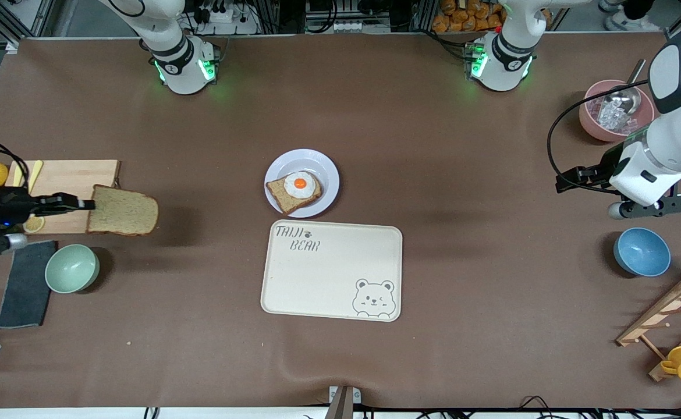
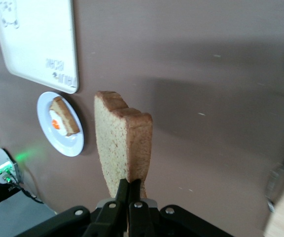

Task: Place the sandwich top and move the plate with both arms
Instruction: 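Carry the bread slice with the right gripper over the egg plate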

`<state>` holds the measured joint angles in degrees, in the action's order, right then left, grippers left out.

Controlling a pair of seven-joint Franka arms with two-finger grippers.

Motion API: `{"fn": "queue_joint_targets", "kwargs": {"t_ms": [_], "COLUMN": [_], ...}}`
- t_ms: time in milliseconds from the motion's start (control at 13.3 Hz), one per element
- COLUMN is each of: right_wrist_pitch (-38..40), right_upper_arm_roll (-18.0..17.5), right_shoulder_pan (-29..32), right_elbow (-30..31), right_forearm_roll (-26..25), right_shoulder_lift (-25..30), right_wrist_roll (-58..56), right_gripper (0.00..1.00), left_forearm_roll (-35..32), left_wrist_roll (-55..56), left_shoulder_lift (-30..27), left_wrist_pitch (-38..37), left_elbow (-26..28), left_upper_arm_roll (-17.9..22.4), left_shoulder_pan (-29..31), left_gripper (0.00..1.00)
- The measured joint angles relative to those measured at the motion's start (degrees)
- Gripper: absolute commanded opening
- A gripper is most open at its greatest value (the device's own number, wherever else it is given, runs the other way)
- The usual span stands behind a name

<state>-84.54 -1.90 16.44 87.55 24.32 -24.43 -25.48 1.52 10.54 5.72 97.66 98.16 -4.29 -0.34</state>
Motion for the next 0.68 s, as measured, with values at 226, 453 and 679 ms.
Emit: {"fn": "queue_joint_targets", "kwargs": {"t_ms": [226, 453, 679], "right_wrist_pitch": [0.11, 0.86, 0.66], "right_upper_arm_roll": [-0.08, -0.18, -0.19], "right_shoulder_pan": [-5.08, -11.56, -16.92], "right_elbow": [0.00, 0.28, 4.01], "right_forearm_roll": [3.28, 3.94, 4.30], "right_shoulder_lift": [0.08, 0.96, 3.95], "right_wrist_roll": [1.64, 2.92, 3.53], "right_gripper": [0.00, 0.00, 0.00], "left_forearm_roll": [0.00, 0.00, 0.00], "left_wrist_roll": [0.00, 0.00, 0.00], "left_shoulder_lift": [0.12, 0.37, 0.41], "left_wrist_pitch": [0.02, 0.05, 0.08], "left_elbow": [0.01, 0.01, 0.01], "left_upper_arm_roll": [0.00, 0.00, 0.01], "left_shoulder_pan": [0.01, 0.01, 0.06], "left_gripper": [1.00, 1.00, 1.00]}}
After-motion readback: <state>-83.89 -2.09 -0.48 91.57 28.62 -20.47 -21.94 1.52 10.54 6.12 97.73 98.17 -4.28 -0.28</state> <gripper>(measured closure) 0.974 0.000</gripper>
